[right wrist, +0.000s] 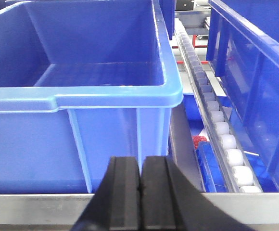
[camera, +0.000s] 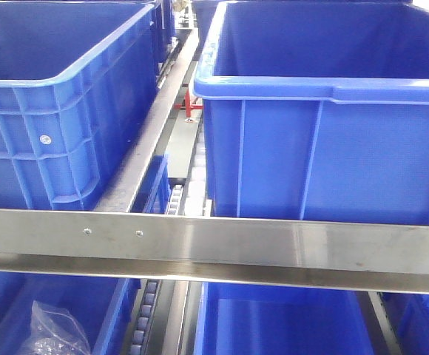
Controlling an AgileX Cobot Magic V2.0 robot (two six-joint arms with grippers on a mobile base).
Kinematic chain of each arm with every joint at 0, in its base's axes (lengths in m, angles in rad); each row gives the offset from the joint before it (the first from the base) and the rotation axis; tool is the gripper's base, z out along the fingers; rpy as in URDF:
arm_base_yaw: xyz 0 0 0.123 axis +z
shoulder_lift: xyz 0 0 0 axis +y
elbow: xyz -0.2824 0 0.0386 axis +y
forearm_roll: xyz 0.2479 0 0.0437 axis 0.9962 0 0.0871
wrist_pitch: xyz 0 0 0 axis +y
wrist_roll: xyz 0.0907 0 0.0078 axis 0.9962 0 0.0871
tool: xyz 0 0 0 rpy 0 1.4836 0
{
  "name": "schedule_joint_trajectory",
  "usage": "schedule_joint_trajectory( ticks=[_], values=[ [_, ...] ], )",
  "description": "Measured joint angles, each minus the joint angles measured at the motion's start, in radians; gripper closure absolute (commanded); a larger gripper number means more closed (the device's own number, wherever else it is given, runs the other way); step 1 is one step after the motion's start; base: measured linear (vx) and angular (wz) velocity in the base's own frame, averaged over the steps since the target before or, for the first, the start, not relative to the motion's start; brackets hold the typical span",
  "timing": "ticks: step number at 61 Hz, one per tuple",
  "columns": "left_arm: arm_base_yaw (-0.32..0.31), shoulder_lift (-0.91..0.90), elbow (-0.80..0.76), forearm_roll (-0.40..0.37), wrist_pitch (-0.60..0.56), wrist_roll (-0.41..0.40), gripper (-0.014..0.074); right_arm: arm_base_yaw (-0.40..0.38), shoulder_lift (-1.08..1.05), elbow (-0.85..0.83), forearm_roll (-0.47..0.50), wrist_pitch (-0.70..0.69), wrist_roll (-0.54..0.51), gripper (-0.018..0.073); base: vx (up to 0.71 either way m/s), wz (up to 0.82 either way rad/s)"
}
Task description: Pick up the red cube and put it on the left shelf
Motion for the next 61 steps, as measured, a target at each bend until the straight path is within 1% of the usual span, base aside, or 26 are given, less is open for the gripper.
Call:
schedule_joint_trajectory(
  ticks=[6, 19, 31, 39, 47, 61],
  values=[
    [0.0, 0.0, 0.0, 0.0, 0.0, 0.0, 0.0491, 0.0, 0.0, 0.0, -0.005, 0.0, 0.0, 0.0501, 0.0, 0.0],
    [0.0, 0.0, 0.0, 0.0, 0.0, 0.0, 0.0491, 0.0, 0.0, 0.0, -0.074, 0.0, 0.023, 0.0501, 0.0, 0.0],
    [0.0, 0.0, 0.0, 0.0, 0.0, 0.0, 0.0491, 0.0, 0.0, 0.0, -0.113, 0.0, 0.046, 0.0501, 0.0, 0.0],
    [0.0, 0.0, 0.0, 0.0, 0.0, 0.0, 0.0491, 0.0, 0.0, 0.0, -0.106, -0.006, 0.05, 0.0501, 0.0, 0.0],
    [0.0, 0.0, 0.0, 0.0, 0.0, 0.0, 0.0491, 0.0, 0.0, 0.0, -0.076, -0.004, 0.05, 0.0501, 0.0, 0.0],
    [0.0, 0.0, 0.0, 0.0, 0.0, 0.0, 0.0491, 0.0, 0.0, 0.0, -0.069, 0.001, 0.05, 0.0501, 0.0, 0.0]
  ],
)
